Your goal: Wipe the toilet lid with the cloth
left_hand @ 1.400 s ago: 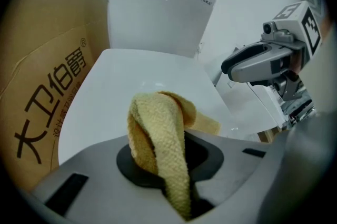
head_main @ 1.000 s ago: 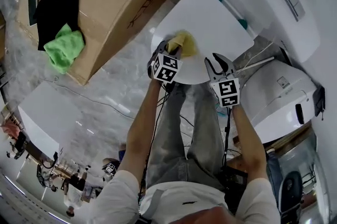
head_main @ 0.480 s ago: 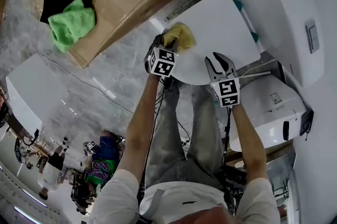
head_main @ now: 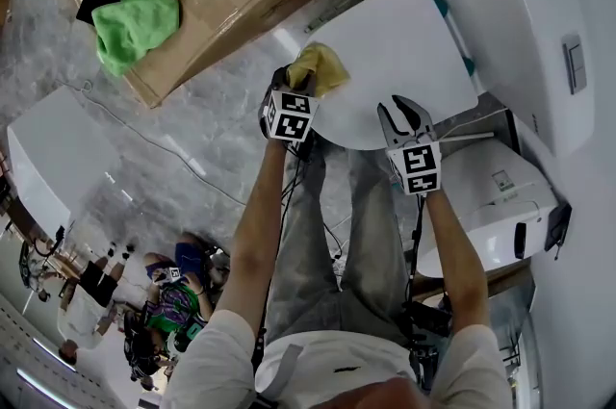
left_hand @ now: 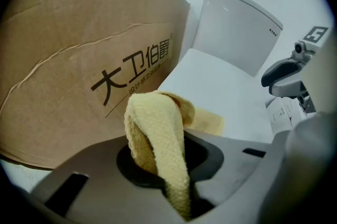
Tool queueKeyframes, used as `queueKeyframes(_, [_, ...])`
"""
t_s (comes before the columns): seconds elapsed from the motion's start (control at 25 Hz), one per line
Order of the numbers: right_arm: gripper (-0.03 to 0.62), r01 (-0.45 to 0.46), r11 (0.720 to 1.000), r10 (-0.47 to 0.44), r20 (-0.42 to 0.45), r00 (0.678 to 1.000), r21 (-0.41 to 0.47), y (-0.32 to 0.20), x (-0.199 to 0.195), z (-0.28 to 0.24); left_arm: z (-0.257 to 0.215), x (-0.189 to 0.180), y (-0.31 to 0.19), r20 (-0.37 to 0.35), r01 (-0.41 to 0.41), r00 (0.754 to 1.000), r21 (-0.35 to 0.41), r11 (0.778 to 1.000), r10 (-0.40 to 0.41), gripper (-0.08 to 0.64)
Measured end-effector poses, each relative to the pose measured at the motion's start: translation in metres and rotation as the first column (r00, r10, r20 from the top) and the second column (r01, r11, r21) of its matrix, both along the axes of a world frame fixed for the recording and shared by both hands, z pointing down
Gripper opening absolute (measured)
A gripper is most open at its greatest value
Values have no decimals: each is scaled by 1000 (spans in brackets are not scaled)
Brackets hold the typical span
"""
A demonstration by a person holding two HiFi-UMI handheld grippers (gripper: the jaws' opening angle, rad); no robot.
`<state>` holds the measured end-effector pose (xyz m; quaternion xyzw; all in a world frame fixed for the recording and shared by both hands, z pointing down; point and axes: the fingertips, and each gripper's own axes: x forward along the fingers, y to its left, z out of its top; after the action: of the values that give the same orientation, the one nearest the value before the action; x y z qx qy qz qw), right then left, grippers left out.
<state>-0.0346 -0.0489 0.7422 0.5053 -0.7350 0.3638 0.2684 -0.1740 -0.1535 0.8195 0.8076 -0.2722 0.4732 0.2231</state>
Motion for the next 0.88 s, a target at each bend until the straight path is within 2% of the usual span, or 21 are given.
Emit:
queueKeyframes(0.28, [138,-42,999,42,2,999,-2,21,-6,-2,0,-14,22,8,12,1000,-10,1000,-12,80])
queueKeyframes(0.88, [138,-112,994,112,-10,994,0,55,-23,-17,2,-28,99,-9,-47,999,-81,996,46,80])
